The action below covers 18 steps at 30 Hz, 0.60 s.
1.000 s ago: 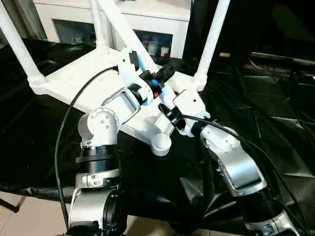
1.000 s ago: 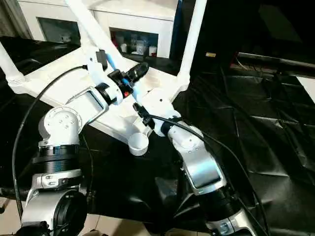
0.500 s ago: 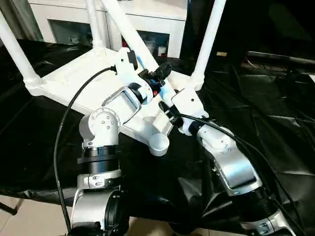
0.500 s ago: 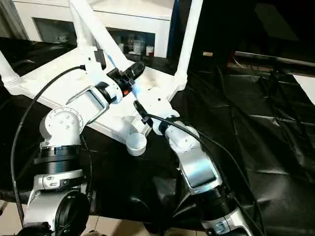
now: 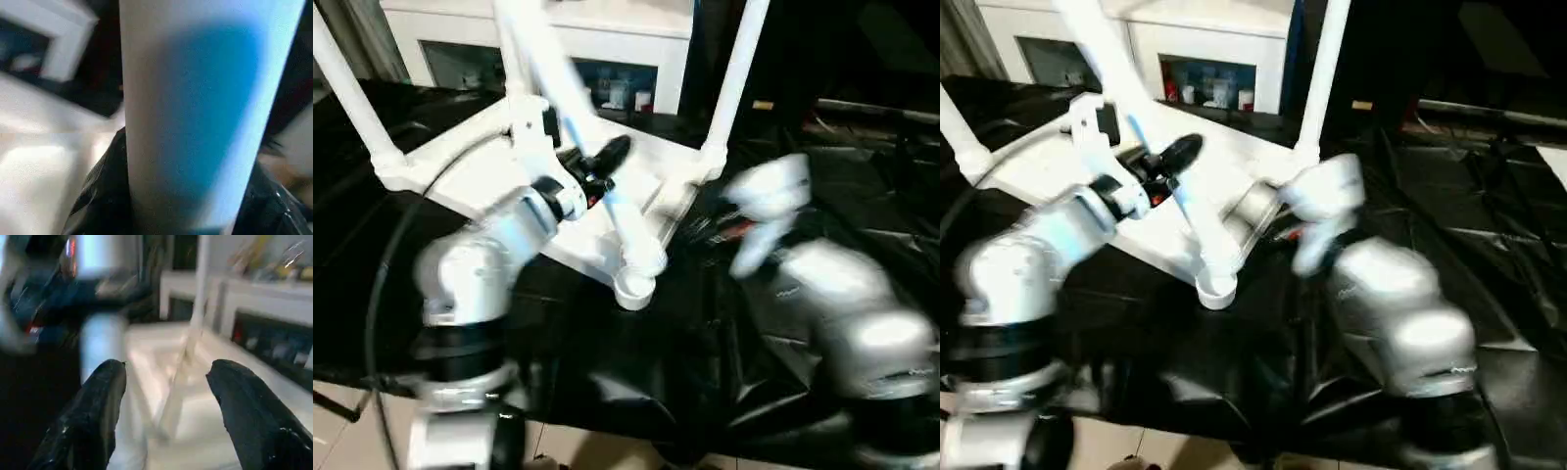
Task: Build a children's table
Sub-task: Pick table leg
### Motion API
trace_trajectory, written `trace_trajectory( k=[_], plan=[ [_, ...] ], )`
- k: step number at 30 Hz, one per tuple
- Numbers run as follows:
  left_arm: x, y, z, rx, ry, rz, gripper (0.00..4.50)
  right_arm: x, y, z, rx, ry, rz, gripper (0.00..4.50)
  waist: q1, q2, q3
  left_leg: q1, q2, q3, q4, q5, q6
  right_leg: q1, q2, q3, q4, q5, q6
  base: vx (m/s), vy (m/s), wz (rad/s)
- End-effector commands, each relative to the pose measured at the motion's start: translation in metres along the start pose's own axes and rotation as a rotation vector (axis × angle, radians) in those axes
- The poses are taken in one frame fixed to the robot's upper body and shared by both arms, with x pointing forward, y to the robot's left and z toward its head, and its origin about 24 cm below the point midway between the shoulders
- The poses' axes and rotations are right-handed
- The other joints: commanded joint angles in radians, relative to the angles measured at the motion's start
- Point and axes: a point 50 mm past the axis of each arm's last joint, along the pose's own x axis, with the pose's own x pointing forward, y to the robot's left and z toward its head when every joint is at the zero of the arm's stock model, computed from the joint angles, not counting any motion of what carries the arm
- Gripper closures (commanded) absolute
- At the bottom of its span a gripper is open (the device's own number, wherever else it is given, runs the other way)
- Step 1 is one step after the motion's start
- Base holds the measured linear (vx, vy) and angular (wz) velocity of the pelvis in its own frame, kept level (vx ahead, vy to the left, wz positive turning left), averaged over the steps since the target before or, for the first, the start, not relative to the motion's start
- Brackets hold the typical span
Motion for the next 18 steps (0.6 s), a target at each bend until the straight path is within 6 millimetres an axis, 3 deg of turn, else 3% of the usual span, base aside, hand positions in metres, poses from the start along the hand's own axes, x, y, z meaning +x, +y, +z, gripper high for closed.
trace_trajectory(
  k=[1, 3, 4, 5, 6, 7, 11, 12, 13, 18],
  plan=[
    [0.000, -0.008, 0.001, 0.020, 0.020, -0.126, 2.65, 0.001, -0.002, 0.008, 0.093, -0.057, 0.027, 1.08, -0.001, -0.006, -0.073, 0.006, 0.002, 0.003, -0.061, -0.200, 0.013, 0.050, -0.046, 0.032, -0.083, -0.280, -0.137, 0.000, 0.000, 0.00],
    [-0.002, -0.009, 0.001, 0.041, 0.036, -0.219, 2.65, 0.001, -0.001, 0.007, 0.197, -0.087, 0.081, 0.83, 0.003, 0.009, -0.075, 0.008, 0.000, 0.001, -0.062, -0.193, 0.015, 0.049, -0.048, 0.033, -0.082, -0.281, -0.139, 0.000, 0.000, 0.00],
    [-0.003, -0.010, 0.000, 0.038, 0.053, -0.280, 2.65, 0.001, -0.003, 0.003, 0.215, -0.073, 0.092, 0.75, 0.003, 0.008, -0.077, 0.008, 0.004, 0.001, -0.062, -0.187, 0.006, 0.051, -0.048, 0.032, -0.078, -0.253, -0.146, 0.000, 0.000, 0.00],
    [-0.003, -0.010, 0.001, 0.061, 0.077, -0.305, 2.65, 0.003, -0.003, -0.002, 0.231, -0.034, 0.122, 0.70, 0.003, -0.003, -0.076, 0.007, 0.002, 0.003, -0.062, -0.182, 0.007, 0.051, -0.048, 0.032, -0.081, -0.250, -0.148, 0.000, 0.000, 0.00],
    [-0.002, -0.011, 0.003, 0.056, 0.085, -0.331, 2.65, 0.004, -0.001, -0.007, 0.235, 0.022, 0.168, 0.69, 0.008, 0.016, -0.078, 0.007, 0.003, 0.000, -0.063, -0.172, 0.002, 0.053, -0.050, 0.033, -0.073, -0.233, -0.160, 0.000, 0.000, 0.00],
    [-0.002, -0.012, 0.007, 0.050, 0.090, -0.360, 2.65, 0.005, 0.001, -0.012, 0.226, 0.100, 0.225, 0.68, 0.007, 0.009, -0.079, 0.007, 0.001, 0.002, -0.061, -0.167, 0.001, 0.056, -0.046, 0.032, -0.074, -0.211, -0.165, 0.000, 0.000, 0.00],
    [-0.001, -0.015, 0.016, 0.026, 0.098, -0.452, 2.65, 0.006, 0.003, -0.018, 0.240, 0.238, 0.340, 0.68, 0.016, 0.009, -0.079, 0.006, 0.002, 0.002, -0.059, -0.158, -0.001, 0.061, -0.052, 0.033, -0.069, -0.191, -0.185, 0.000, 0.000, 0.00],
    [-0.001, -0.015, 0.020, 0.023, 0.094, -0.468, 2.65, 0.007, 0.005, -0.018, 0.253, 0.255, 0.382, 0.68, 0.016, -0.005, -0.079, 0.005, 0.002, 0.003, -0.059, -0.155, 0.003, 0.063, -0.052, 0.033, -0.068, -0.197, -0.185, 0.000, 0.000, 0.00],
    [-0.001, -0.016, 0.021, 0.024, 0.093, -0.475, 2.65, 0.007, 0.006, -0.018, 0.254, 0.260, 0.392, 0.68, 0.019, 0.002, -0.078, 0.005, 0.004, 0.003, -0.058, -0.149, 0.005, 0.062, -0.055, 0.034, -0.068, -0.204, -0.185, 0.000, 0.000, 0.00],
    [-0.001, -0.022, 0.024, 0.016, 0.102, -0.572, 2.65, 0.011, 0.010, -0.020, 0.248, 0.313, 0.472, 0.68, 0.027, -0.017, -0.079, 0.004, 0.007, 0.005, -0.058, -0.124, 0.009, 0.062, -0.059, 0.034, -0.064, -0.209, -0.187, 0.000, 0.000, 0.00]
  ],
)
